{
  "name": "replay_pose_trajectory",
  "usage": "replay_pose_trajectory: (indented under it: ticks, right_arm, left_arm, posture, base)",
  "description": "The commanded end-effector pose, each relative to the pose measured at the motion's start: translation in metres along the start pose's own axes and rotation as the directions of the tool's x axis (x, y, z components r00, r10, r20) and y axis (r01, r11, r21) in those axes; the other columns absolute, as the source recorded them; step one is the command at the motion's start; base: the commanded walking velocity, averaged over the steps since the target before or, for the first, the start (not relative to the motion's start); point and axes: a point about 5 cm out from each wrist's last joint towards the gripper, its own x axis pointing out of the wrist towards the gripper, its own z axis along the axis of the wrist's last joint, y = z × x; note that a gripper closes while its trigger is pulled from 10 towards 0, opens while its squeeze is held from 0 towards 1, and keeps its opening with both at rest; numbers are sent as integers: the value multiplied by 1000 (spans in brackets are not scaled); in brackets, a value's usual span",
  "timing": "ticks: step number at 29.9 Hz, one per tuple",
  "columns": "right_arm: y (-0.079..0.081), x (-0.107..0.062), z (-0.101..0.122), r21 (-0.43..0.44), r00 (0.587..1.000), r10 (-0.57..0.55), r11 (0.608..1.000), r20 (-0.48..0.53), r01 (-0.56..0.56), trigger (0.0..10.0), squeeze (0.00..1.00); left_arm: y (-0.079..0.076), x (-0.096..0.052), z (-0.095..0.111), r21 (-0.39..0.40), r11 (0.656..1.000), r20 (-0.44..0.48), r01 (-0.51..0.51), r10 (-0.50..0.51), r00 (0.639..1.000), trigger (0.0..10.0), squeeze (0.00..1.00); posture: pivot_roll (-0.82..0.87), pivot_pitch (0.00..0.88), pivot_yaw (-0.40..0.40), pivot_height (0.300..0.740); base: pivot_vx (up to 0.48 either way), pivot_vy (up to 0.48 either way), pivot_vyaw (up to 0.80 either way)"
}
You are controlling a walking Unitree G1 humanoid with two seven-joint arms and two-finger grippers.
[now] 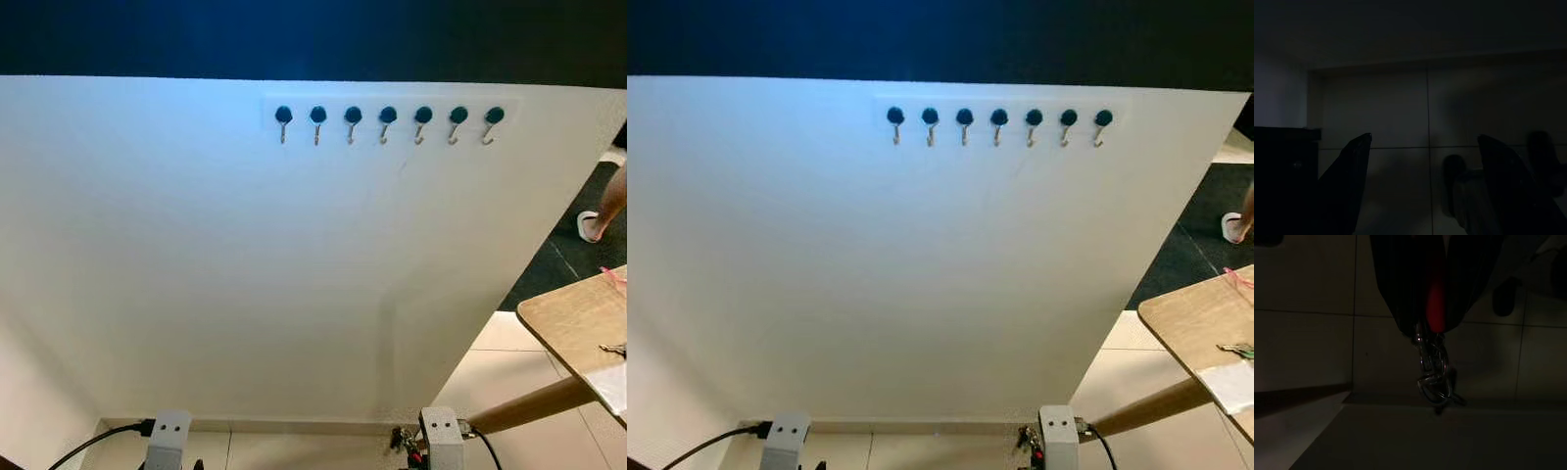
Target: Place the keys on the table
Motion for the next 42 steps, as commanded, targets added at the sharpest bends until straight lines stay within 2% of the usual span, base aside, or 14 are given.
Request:
replay_pose_trajectory:
  ticks: [1,12,17,21,24,25,26,27,28,29,30,36,41,42]
  right_arm:
    - [-1,0,1,-9,1000,3,1000,10,-3,10000,0]
    - [4,0,3,-31,999,28,999,27,-27,10000,0]
    - [7,2,10,-36,998,44,998,54,-42,10000,0]
    - [5,4,19,2,995,32,999,91,-32,10000,0]
    - [3,4,18,30,996,13,999,92,-16,10000,0]
    - [1,2,14,67,995,-25,998,92,19,10000,0]
    - [1,2,14,67,995,-25,998,92,19,10000,0]
    - [-1,1,11,132,993,-71,989,92,59,10000,0]
    - [-3,-2,5,123,993,-60,991,99,48,10000,0]
    - [-3,-2,5,123,993,-60,991,99,48,10000,0]
    - [-5,-5,1,124,993,-60,991,103,47,10000,0]
    - [-7,-6,0,99,993,-35,995,109,24,10000,0]
    - [-1,-1,10,86,993,21,996,118,-31,10000,0]
    - [4,1,15,73,992,55,995,112,-63,10000,0]
  left_arm:
    - [-4,0,-3,1,1000,-9,13,-13,1000,10000,0]
    - [-4,-1,-4,18,1000,-9,19,-19,1000,10000,0]
    - [-3,3,6,23,1000,18,14,-15,1000,10000,0]
    - [0,5,15,13,1000,45,-6,6,999,10000,0]
    - [0,5,11,-2,1000,22,-5,5,1000,10000,0]
    - [1,3,8,48,999,12,-1,0,1000,10000,0]
    - [1,3,8,48,999,12,-1,0,1000,10000,0]
    - [0,2,5,70,997,6,8,-8,1000,10000,0]
    - [-3,0,0,31,999,12,8,-8,1000,10000,0]
    - [-3,0,0,31,999,12,8,-8,1000,10000,0]
    - [-1,-1,-2,-40,999,17,-28,29,999,10000,0]
    - [1,-3,-6,-84,995,21,-49,51,998,10000,0]
    - [4,-4,-9,-138,988,7,-75,76,997,10000,0]
    - [5,-3,-7,-189,979,0,-82,83,997,10000,0]
  posture:
    - [17,0,-8,740]
    - [14,0,0,740]
    - [7,0,-2,740]
    - [3,0,-14,740]
    - [-12,29,-19,740]
    - [-12,80,12,740]
    - [-12,80,12,740]
    - [-7,89,12,740]
    - [-7,113,-30,740]
    - [-7,113,-30,740]
    - [-1,78,-37,740]
    - [-11,43,-32,740]
    - [-17,27,-15,740]
    - [-15,26,-10,740]
  base:
    - [0,0,0]
    - [0,0,0]
    - [0,0,0]
    - [0,0,0]
    - [0,0,0]
    - [0,0,0]
    - [0,0,0]
    - [0,0,0]
    - [0,0,0]
    - [0,0,0]
    - [0,0,0]
    - [0,0,0]
    - [0,0,0]
    - [0,0,0]
